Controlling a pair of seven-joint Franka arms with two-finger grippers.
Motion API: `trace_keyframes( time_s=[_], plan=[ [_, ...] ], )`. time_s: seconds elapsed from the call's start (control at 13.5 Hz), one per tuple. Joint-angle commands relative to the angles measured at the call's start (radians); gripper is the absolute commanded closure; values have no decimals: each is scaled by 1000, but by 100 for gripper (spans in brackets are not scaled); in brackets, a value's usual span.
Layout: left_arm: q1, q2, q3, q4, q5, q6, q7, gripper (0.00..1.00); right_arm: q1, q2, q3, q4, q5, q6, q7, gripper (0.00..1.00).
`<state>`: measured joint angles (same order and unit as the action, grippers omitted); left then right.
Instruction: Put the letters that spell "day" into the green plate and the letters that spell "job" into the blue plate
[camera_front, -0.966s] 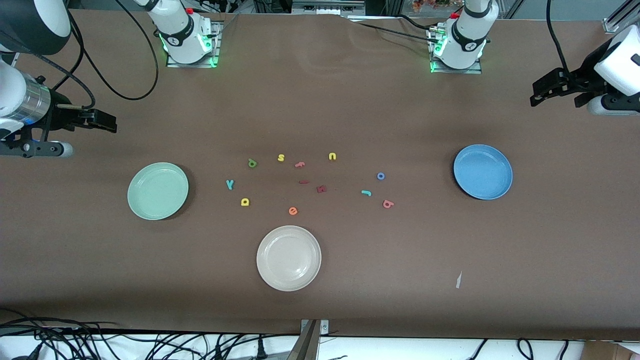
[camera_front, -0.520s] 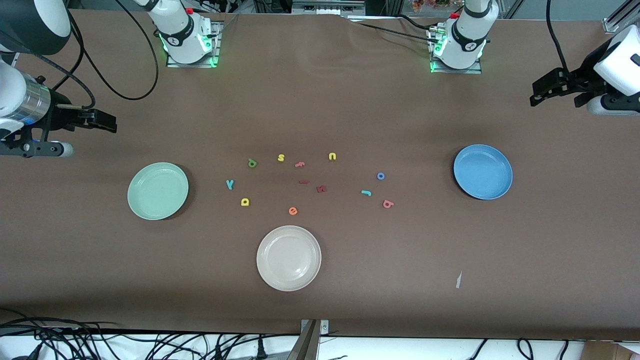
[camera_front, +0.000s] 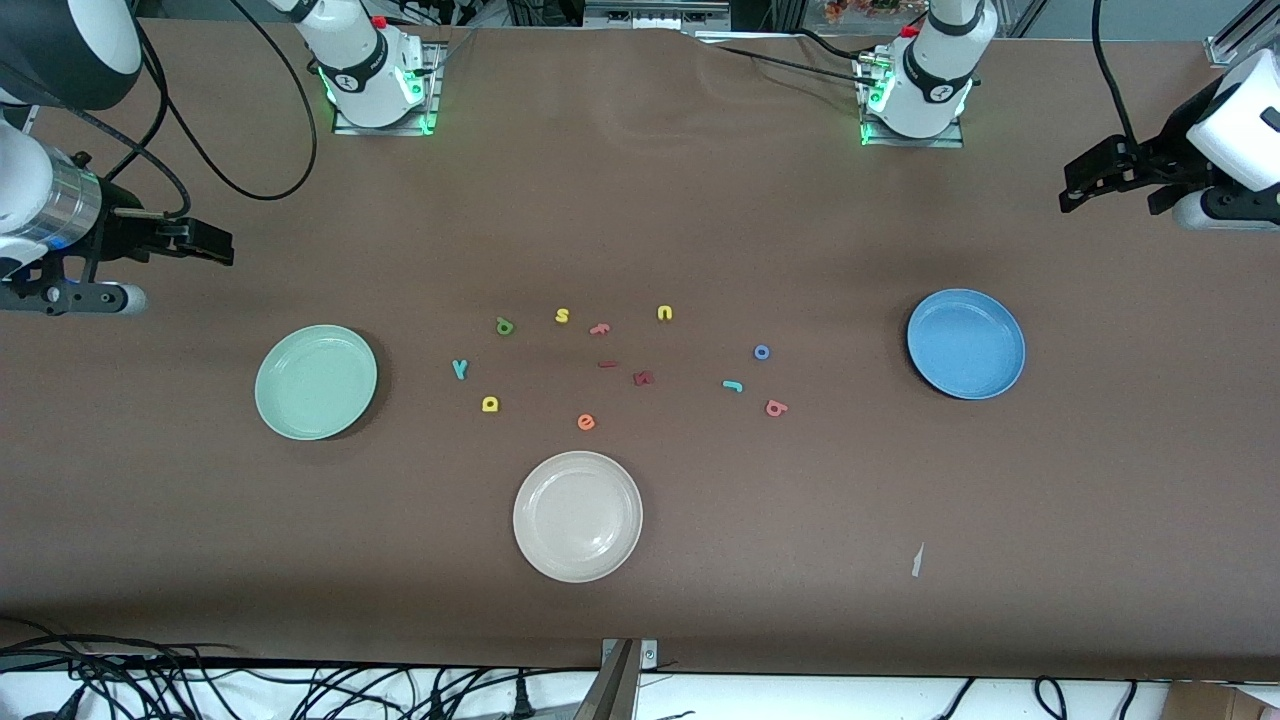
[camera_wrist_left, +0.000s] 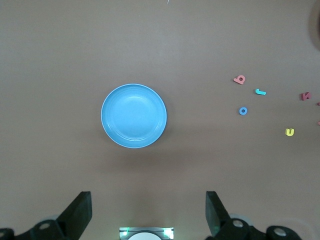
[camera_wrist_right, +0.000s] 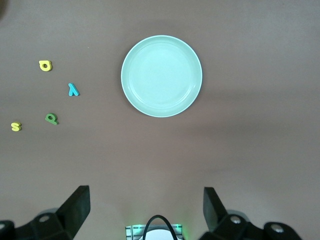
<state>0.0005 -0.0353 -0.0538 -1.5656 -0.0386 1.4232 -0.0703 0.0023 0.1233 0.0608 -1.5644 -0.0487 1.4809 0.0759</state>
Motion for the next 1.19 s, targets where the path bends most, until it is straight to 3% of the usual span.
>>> trace_keyframes(
  time_s=[0.0, 1.12],
  plan=[
    [0, 8, 0, 27, -18, -21, -5, 0, -5, -2, 1, 3, 15, -10, -15, 0],
    [3, 8, -21, 27, -14, -23, -3, 0, -5, -2, 1, 3, 15, 1, -15, 0]
  ],
)
